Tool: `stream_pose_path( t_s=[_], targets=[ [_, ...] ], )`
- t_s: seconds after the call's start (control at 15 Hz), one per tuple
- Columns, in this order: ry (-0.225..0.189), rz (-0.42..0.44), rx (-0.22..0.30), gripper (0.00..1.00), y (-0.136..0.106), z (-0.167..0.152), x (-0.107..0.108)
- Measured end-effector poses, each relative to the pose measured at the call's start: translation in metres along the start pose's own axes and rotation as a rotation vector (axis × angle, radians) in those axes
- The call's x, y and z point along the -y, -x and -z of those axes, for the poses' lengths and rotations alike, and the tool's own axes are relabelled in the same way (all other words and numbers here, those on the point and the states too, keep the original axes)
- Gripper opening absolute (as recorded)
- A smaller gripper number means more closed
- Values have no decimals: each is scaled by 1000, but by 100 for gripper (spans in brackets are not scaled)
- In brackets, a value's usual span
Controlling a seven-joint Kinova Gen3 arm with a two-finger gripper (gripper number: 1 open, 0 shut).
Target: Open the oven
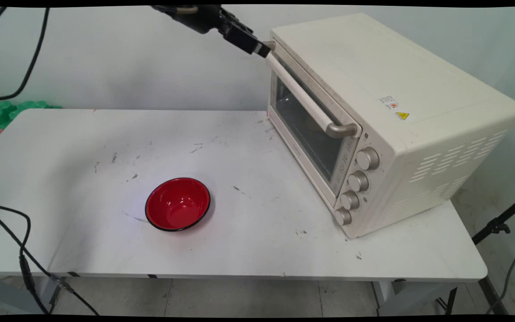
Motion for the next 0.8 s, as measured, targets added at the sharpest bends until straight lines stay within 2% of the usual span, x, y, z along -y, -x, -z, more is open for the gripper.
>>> stream_pose_path(
  t_s=[0.07, 0.13, 0.8],
  targets=[
    [-2, 1, 2, 100, -1, -2, 0],
    [-5, 0, 3, 0, -4, -7, -1],
    [-31, -6, 29, 0, -14, -52, -2]
  ],
)
